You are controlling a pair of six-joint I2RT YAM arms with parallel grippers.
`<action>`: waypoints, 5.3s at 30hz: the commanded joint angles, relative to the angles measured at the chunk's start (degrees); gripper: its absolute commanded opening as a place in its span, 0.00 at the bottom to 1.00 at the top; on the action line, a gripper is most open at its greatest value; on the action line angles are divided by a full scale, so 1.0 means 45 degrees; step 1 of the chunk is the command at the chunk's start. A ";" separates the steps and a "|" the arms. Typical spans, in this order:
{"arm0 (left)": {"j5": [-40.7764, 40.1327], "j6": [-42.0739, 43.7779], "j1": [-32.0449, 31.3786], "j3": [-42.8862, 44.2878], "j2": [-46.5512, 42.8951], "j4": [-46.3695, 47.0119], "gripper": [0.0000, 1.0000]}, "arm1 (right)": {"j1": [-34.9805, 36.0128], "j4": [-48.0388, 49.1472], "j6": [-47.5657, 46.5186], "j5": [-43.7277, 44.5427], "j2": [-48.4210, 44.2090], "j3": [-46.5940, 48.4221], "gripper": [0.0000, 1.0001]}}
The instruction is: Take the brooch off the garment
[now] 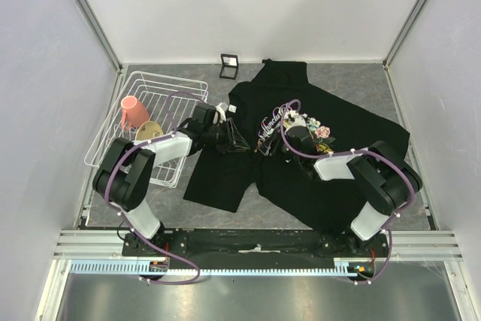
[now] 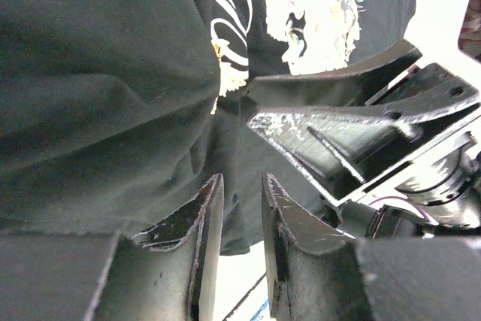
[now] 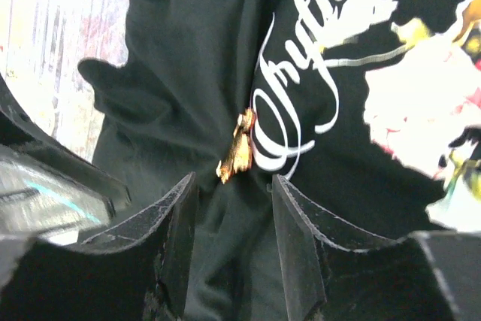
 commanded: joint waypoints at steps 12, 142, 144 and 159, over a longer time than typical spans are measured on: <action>0.0013 0.0515 -0.0434 0.1468 0.0638 -0.0233 0.36 | -0.1539 -0.2272 -0.1988 -0.3354 0.1179 0.2883 0.46; -0.4851 0.1295 -0.1391 0.5551 0.2986 -0.4981 0.06 | -0.0367 -0.0806 -0.3491 -0.1792 0.0379 0.1633 0.00; -0.4675 0.1393 -0.1391 0.5376 0.2710 -0.4785 0.13 | -0.0386 -0.0864 -0.3550 -0.1772 0.0399 0.1691 0.00; -0.5608 0.2193 -0.1158 0.4671 0.1768 -0.5193 0.26 | -0.0367 -0.1216 -0.3648 -0.1694 0.0360 0.1848 0.00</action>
